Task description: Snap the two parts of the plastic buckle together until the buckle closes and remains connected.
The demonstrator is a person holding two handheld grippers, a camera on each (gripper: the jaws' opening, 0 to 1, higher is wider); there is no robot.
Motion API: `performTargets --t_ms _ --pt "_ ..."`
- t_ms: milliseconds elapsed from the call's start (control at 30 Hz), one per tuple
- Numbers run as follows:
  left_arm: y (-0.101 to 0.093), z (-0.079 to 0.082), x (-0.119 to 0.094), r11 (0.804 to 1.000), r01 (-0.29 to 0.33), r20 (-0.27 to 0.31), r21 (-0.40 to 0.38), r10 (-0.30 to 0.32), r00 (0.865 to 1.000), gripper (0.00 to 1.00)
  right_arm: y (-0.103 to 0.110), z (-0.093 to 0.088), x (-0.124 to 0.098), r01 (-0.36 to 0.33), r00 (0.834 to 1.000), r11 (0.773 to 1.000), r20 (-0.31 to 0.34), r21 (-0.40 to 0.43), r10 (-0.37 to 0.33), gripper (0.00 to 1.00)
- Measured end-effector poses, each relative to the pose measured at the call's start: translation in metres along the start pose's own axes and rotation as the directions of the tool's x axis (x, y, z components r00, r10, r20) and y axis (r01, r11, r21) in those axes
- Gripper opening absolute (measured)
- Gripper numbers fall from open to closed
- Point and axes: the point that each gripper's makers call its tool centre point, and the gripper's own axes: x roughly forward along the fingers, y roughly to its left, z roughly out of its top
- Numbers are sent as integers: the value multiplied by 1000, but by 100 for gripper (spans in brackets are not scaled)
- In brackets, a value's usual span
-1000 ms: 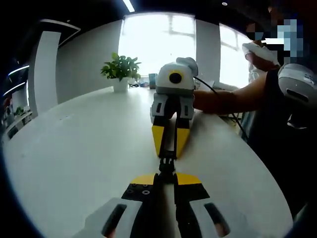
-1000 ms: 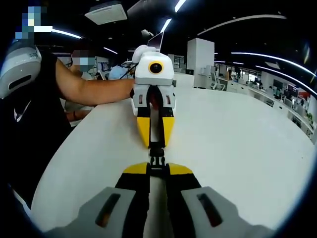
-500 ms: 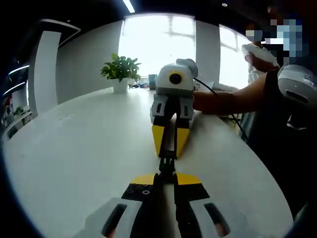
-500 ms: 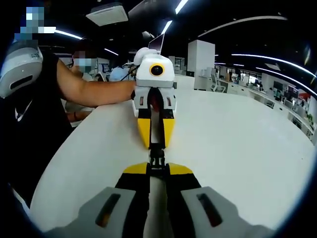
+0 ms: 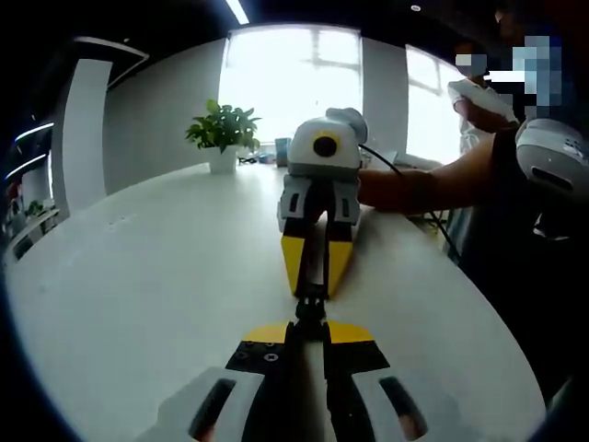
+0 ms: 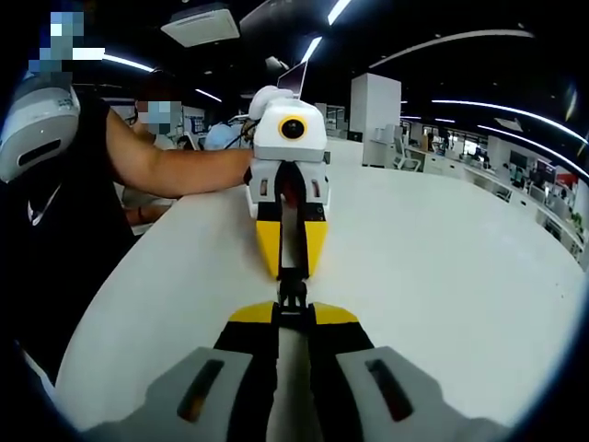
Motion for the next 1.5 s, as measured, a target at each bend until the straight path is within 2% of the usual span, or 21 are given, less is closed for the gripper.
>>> performTargets --t_ms 1500 --pt "-2 1 4 1000 -6 9 23 5 1000 8 3 1 2 -7 1000 1000 6 -25 8 9"
